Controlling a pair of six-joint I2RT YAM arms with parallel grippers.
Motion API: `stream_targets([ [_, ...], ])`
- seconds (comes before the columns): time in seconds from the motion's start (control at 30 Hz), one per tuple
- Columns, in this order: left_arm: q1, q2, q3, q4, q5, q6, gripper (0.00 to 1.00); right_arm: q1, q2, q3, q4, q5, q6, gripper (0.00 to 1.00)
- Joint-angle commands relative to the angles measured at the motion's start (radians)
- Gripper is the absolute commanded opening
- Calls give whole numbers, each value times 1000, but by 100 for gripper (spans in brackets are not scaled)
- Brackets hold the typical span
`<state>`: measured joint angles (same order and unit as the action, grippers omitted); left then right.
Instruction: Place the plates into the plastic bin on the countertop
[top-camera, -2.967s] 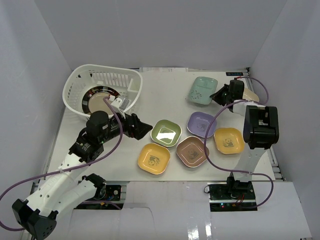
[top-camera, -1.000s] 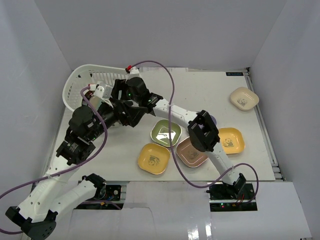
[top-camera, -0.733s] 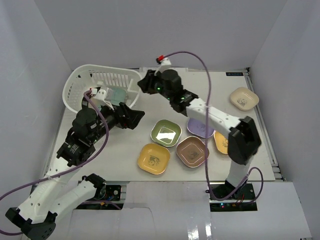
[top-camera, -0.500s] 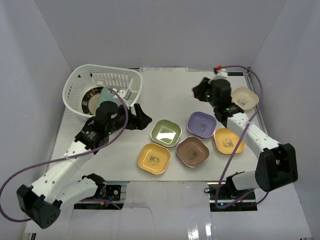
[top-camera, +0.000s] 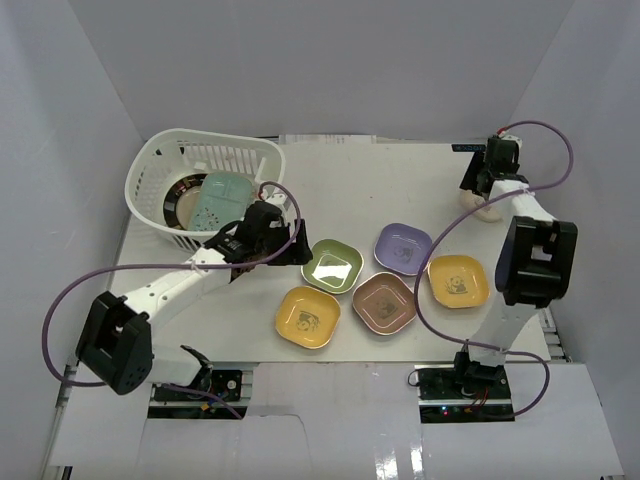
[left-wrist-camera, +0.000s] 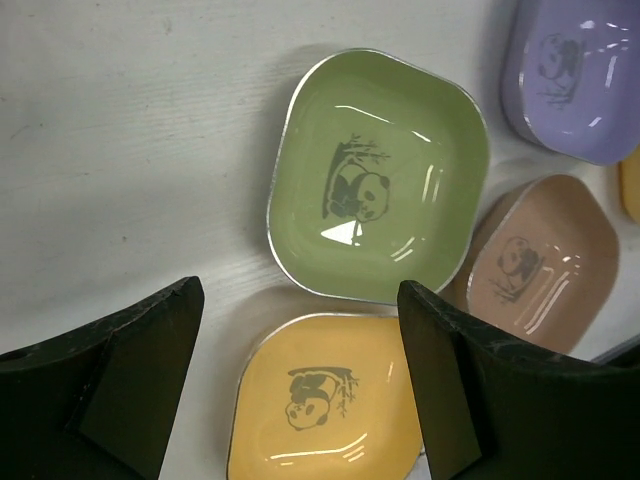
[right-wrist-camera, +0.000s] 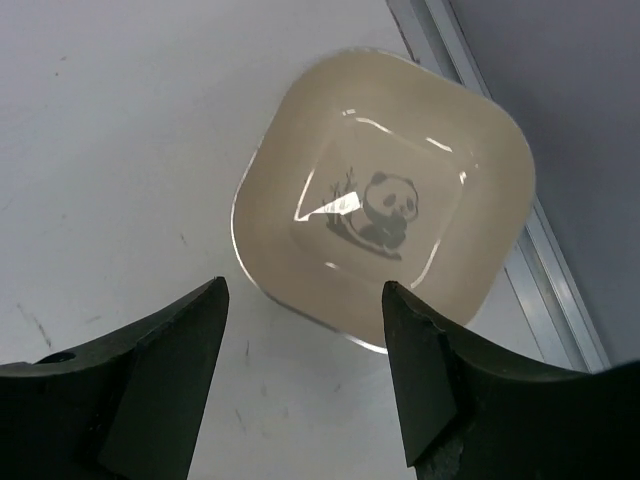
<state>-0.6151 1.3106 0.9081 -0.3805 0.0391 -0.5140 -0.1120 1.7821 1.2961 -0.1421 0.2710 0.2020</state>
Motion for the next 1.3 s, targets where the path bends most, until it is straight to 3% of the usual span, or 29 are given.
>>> stream_targets([
  [0.0,-11,45,52,23,-99,19,89,-5,129,173,-86,-6,-119,69],
  [0.13,-11,121,84,23,-136,38,89,-5,264,304,-116,-73,-148,67],
  [0.23,-9,182,103,28,-154,54,89,-3,302,304,-93,-162,-138,65],
  [0.3,-9,217,126,28,-159,66,90,8,327,330,-118,-164,-136,58],
  [0.4,-8,272,152,29,-151,74,89,26,339,307,-105,-147,-141,39],
  [0.43,-8,286,159,29,-151,78,89,31,327,296,-100,-145,-130,24],
  [0.53,-6,334,184,29,-156,97,88,60,275,238,-65,-139,-115,8],
  [0.7,11,386,213,29,-154,114,85,156,146,132,-1,-127,-104,8],
  [1.03,23,435,207,63,-41,101,64,278,-154,0,59,-145,-92,8],
  [1.27,23,440,184,107,13,98,31,356,-292,-61,65,-168,-87,8],
])
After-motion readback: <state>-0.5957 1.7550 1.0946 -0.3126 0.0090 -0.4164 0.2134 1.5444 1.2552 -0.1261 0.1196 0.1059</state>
